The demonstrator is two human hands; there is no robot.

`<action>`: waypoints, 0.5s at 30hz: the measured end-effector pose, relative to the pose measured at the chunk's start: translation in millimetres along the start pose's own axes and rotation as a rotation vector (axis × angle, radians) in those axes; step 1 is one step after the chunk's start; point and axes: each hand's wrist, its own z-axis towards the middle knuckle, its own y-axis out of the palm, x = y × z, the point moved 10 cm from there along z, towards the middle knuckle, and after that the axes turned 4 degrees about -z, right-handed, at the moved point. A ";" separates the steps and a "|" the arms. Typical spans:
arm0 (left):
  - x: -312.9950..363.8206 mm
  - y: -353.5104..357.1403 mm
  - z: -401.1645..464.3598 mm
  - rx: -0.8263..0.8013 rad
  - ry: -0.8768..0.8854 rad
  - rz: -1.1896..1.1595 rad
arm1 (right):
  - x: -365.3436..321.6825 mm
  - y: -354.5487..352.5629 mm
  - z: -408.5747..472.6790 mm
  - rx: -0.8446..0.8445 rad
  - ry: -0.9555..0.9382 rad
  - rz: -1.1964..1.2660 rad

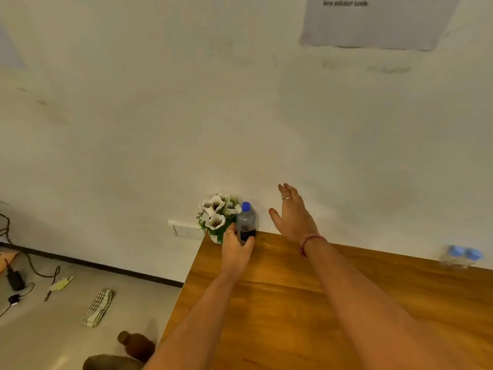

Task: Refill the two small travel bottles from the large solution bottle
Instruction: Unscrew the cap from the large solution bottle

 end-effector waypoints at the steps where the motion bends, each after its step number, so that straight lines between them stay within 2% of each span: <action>1: -3.7 1.9 7.8 0.001 -0.003 -0.005 | 2.6 11.8 5.3 -0.013 0.032 0.034; 7: -28.8 17.7 47.3 -0.007 -0.027 0.030 | 27.5 82.3 24.8 -0.177 0.193 0.157; 15: -36.1 18.3 66.5 0.050 -0.033 0.081 | 44.1 132.8 51.6 -0.249 0.317 0.286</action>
